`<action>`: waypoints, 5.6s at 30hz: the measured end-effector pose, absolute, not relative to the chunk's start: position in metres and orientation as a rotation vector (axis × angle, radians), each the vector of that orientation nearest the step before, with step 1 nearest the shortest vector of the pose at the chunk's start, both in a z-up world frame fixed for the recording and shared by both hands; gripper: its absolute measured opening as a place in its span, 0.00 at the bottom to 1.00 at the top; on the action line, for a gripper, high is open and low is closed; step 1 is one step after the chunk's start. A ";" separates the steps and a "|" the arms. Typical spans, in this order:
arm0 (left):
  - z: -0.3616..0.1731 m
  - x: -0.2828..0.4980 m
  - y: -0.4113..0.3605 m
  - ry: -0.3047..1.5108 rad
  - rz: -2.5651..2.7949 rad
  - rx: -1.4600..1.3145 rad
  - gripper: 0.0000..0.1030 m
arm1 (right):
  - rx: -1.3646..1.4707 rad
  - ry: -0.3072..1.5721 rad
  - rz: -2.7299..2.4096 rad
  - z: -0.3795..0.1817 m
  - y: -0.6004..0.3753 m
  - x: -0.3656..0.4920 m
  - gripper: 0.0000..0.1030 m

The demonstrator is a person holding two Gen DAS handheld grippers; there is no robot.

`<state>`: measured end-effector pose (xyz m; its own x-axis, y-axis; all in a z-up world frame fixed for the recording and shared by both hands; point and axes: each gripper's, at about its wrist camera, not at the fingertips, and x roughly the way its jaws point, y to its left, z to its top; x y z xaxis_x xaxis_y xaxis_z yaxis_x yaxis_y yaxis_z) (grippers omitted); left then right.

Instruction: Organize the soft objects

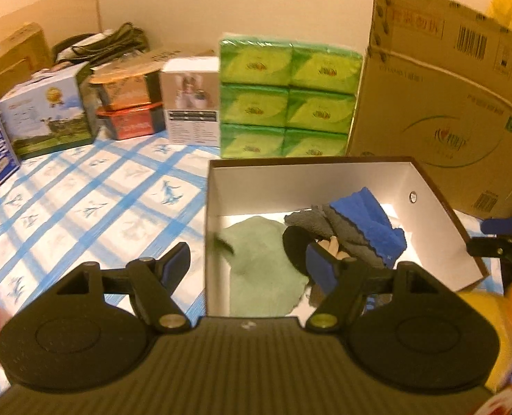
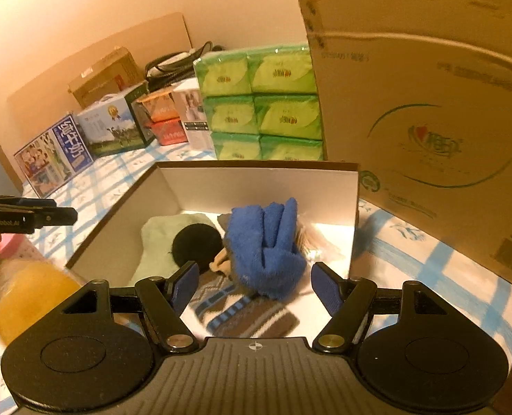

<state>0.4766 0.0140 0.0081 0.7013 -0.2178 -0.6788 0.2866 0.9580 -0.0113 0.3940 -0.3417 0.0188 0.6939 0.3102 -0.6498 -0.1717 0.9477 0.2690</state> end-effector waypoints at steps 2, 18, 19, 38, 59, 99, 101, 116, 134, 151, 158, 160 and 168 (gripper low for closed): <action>0.017 0.460 0.020 0.728 -0.265 0.098 0.71 | 0.195 0.748 0.271 0.027 -0.341 0.378 0.69; 0.049 0.307 0.031 0.682 -0.184 0.078 0.78 | 0.039 0.621 0.253 0.058 -0.295 0.241 0.70; 0.050 0.297 0.029 0.679 -0.174 0.080 0.78 | 0.035 0.620 0.248 0.059 -0.293 0.235 0.70; 0.061 0.153 0.015 0.678 -0.005 0.041 0.78 | 0.101 0.649 0.311 0.068 -0.281 0.144 0.70; 0.028 0.087 0.012 0.753 0.042 0.038 0.78 | 0.126 0.757 0.375 0.039 -0.260 0.092 0.70; -0.013 0.047 0.020 0.863 0.041 -0.018 0.78 | 0.076 0.886 0.446 0.012 -0.223 0.056 0.70; -0.013 0.046 0.020 0.863 0.036 -0.018 0.78 | 0.076 0.885 0.447 0.013 -0.223 0.056 0.70; -0.013 0.044 0.015 0.861 0.020 -0.016 0.78 | 0.085 0.882 0.441 0.014 -0.224 0.055 0.70; -0.012 0.045 0.014 0.859 0.018 -0.014 0.78 | 0.084 0.882 0.442 0.014 -0.226 0.056 0.70; -0.012 0.046 0.013 0.858 0.018 -0.015 0.78 | 0.085 0.883 0.443 0.013 -0.226 0.057 0.70; -0.013 0.046 0.013 0.858 0.017 -0.014 0.78 | 0.085 0.883 0.443 0.013 -0.227 0.057 0.70; -0.012 0.047 0.012 0.858 0.017 -0.014 0.78 | 0.085 0.884 0.442 0.013 -0.227 0.057 0.70; -0.013 0.047 0.012 0.858 0.016 -0.014 0.78 | 0.085 0.884 0.442 0.013 -0.228 0.057 0.70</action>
<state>0.0471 0.0123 -0.0126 0.6535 0.0085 -0.7568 -0.0196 0.9998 -0.0056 0.0575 -0.2276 0.0127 0.5504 0.4080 -0.7285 -0.3384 0.9066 0.2521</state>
